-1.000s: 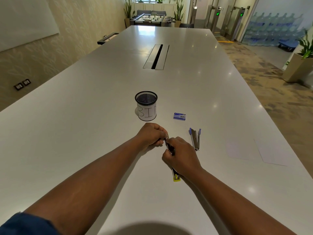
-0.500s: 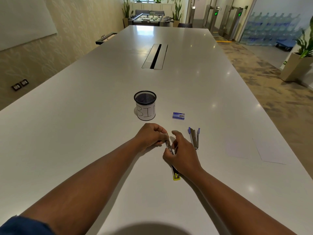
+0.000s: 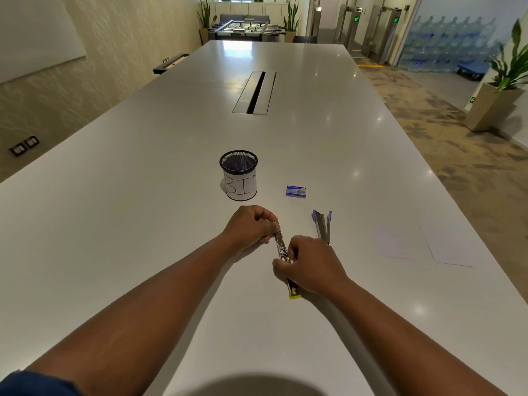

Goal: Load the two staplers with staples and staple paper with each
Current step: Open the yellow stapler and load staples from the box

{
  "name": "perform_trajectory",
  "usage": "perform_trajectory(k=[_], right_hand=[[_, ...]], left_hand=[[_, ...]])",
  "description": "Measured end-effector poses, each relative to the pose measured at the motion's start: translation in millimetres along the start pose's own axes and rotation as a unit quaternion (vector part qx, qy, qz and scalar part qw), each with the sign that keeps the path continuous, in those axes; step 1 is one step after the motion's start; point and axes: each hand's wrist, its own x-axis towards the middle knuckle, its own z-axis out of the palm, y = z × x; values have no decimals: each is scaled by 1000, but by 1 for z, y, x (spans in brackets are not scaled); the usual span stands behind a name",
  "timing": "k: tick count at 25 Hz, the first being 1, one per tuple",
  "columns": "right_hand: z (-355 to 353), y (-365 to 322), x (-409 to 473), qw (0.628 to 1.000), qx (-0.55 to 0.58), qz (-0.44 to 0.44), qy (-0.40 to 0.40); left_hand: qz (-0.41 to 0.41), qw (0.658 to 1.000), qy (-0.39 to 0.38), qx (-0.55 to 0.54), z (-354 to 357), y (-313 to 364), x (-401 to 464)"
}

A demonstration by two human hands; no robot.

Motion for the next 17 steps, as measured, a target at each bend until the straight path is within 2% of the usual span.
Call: perform_trajectory(k=[5,8,11,15,17], right_hand=[[4,0,-3,1000,-16,8,21],[6,2,-5,998,29,15,51],[6,5,-8,991,87,20,95],[9,8,-11,978,165,19,126],[10,10,-12,974,183,17,130]], left_hand=[[34,999,17,7,1,-7,0],[33,995,48,-82,3,-15,-3],[41,991,69,-110,5,-19,-5],[-18,976,4,-215,12,-11,0],[-28,975,-11,-222,14,-10,3]])
